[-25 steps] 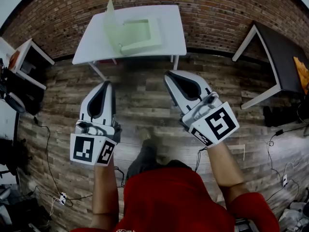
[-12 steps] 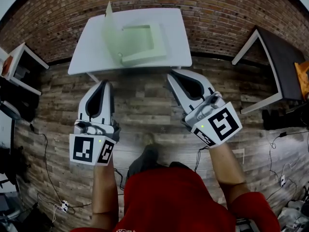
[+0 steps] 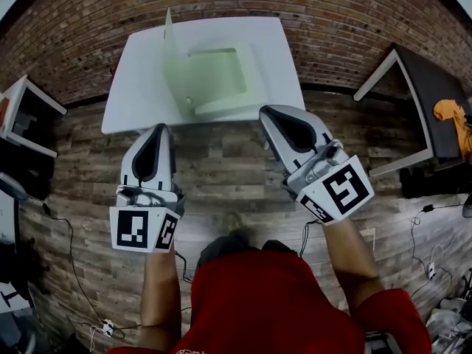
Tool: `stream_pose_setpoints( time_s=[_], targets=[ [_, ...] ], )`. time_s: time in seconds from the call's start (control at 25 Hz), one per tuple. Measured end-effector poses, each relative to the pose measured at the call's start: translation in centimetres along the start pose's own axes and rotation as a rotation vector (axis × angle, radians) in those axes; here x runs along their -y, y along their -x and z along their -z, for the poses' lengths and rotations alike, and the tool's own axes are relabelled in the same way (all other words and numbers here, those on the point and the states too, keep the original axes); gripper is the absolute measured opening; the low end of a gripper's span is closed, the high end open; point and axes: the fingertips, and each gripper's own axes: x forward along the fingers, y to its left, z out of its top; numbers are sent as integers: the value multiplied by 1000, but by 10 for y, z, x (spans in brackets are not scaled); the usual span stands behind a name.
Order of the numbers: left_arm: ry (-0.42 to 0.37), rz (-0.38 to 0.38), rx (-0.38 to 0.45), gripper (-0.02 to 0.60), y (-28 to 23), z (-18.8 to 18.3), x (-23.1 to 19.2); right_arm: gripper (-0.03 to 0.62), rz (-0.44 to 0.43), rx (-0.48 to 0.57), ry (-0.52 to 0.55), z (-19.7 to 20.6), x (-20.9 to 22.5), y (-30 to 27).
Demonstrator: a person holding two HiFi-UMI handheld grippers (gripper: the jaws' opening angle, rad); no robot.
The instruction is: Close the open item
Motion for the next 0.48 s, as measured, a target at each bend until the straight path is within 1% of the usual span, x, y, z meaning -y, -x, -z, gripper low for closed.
stream_pose_setpoints(
  time_s=[0.2,0.48],
  targets=[
    [-10,9,-3,11,-25,10,-28,31,19,-9,4,10,14,-33],
    [8,18,-21,11,-51,27,-54,31,48,-38,6,23,32,-61]
  ],
)
